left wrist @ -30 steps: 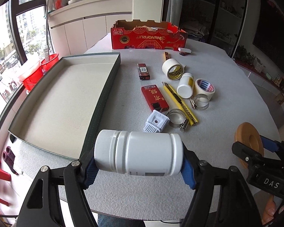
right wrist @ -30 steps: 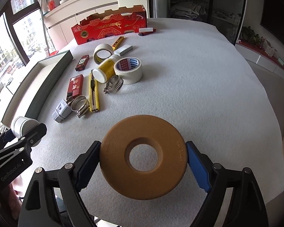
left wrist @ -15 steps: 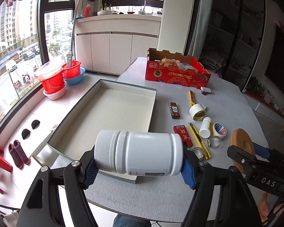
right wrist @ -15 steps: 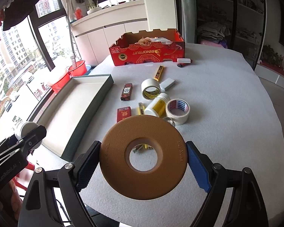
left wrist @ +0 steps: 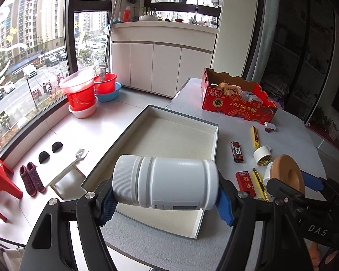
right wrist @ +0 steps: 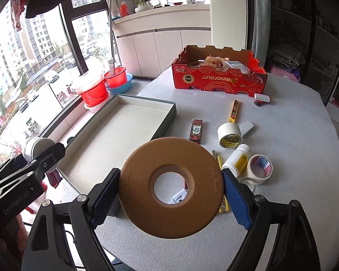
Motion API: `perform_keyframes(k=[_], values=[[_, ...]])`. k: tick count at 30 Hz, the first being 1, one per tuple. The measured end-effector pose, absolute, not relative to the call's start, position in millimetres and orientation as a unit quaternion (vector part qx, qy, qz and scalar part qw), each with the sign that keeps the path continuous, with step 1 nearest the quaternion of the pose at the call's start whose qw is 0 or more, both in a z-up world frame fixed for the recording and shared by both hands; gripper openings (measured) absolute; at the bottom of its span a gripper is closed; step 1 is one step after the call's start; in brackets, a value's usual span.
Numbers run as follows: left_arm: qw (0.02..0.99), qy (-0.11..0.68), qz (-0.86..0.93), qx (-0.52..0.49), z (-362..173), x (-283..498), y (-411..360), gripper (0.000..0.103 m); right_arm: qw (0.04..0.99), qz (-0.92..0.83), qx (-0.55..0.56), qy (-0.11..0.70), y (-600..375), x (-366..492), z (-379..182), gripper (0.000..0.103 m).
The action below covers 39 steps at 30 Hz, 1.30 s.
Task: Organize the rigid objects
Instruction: 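Carry the bottle and ring into the green tray and open both grippers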
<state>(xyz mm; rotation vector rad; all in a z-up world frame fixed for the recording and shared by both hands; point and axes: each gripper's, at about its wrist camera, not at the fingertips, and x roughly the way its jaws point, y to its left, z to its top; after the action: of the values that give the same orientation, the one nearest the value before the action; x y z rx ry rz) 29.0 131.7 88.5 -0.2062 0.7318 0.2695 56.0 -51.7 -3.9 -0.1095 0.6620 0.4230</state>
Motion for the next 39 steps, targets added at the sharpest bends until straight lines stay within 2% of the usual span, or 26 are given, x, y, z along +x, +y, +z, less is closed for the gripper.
perform_keyframes(k=[24,39], values=[[0.901,0.38,0.182,-0.104,65.6,106.1,176.4,0.075,0.909,0.243,-0.047,0.336,2.7,134.4,13.7,0.088],[0.867,0.431,0.222,-0.116,10.2,167.3,202.9,0.075,0.888,0.289,-0.042,0.357,49.8,188.8,-17.7,0.088]])
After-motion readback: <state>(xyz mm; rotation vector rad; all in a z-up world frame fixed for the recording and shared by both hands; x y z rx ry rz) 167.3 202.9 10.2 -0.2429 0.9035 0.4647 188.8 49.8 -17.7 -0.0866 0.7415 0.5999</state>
